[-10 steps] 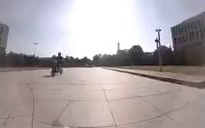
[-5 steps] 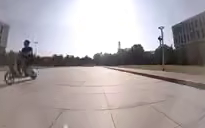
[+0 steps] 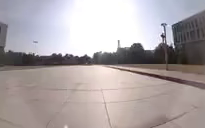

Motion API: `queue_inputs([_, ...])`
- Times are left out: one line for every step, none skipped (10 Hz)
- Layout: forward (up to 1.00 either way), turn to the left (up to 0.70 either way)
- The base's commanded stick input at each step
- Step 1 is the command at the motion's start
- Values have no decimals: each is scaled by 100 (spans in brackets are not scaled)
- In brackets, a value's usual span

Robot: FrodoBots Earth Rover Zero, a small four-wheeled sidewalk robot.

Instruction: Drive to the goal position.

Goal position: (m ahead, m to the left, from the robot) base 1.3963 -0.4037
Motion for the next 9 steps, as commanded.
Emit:
queue_inputs([100,0])
queue_inputs([100,0])
queue_inputs([100,0])
queue_inputs([100,0])
queue_inputs([100,0])
queue_inputs([100,0])
queue_inputs([100,0])
queue_inputs([100,0])
queue_inputs([100,0])
